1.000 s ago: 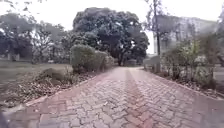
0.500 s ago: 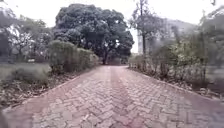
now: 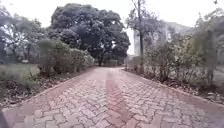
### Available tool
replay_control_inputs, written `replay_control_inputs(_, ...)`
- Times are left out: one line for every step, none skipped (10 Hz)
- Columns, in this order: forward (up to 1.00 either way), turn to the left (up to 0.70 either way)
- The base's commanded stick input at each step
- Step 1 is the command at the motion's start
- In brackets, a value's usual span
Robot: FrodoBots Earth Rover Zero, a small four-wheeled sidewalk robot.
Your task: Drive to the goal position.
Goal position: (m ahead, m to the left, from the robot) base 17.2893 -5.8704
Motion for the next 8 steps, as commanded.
replay_control_inputs(0.7,0.0)
replay_control_inputs(0.7,0.0)
replay_control_inputs(0.7,0.0)
replay_control_inputs(0.7,0.0)
replay_control_inputs(0.7,0.0)
replay_control_inputs(0.7,0.0)
replay_control_inputs(0.7,0.0)
replay_control_inputs(0.7,0.0)
